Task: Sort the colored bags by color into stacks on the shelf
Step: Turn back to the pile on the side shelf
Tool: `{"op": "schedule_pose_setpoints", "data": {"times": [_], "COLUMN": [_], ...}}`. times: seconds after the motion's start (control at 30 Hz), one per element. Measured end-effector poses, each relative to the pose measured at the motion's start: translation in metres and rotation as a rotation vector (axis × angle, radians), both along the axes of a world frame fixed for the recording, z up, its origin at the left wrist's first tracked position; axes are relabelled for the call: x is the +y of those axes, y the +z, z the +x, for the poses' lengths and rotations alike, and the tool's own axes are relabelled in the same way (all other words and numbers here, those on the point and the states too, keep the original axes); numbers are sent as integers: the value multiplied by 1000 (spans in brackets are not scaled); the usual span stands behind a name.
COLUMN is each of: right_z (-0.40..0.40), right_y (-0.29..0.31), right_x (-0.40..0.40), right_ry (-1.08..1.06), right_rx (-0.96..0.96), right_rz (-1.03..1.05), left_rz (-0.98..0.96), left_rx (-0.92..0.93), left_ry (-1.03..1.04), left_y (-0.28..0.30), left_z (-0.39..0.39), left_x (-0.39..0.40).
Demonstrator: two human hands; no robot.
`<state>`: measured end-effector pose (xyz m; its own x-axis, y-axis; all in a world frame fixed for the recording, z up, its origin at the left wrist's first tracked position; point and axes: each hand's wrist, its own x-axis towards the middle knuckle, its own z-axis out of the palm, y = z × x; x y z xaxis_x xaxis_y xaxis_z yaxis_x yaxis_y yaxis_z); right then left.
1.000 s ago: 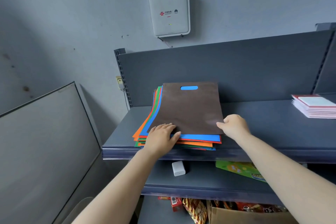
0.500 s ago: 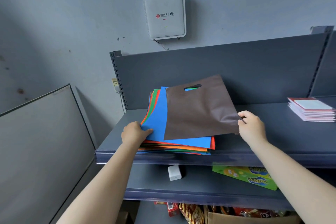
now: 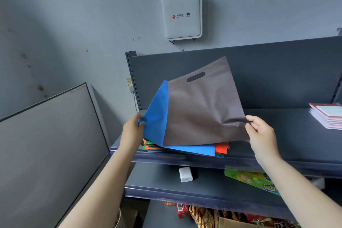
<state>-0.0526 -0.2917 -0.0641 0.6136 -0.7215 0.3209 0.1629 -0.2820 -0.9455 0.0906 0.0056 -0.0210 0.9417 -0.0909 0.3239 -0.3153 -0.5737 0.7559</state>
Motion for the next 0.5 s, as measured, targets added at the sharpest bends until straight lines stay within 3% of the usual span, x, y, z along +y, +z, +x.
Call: {"op": "schedule_pose_setpoints", "data": {"times": [0.2,0.5], "right_z": [13,44], "right_y": [16,38], "right_x": [46,176], "right_ry": [212,593], "right_rx": [-181,-325], "right_rz": [159,268], "left_rz": [-470,-593], "left_rx": [-149,-538], "left_ry": [141,515], "left_y": [7,19], "left_z": [-40,-130], "left_x": [65,181]}}
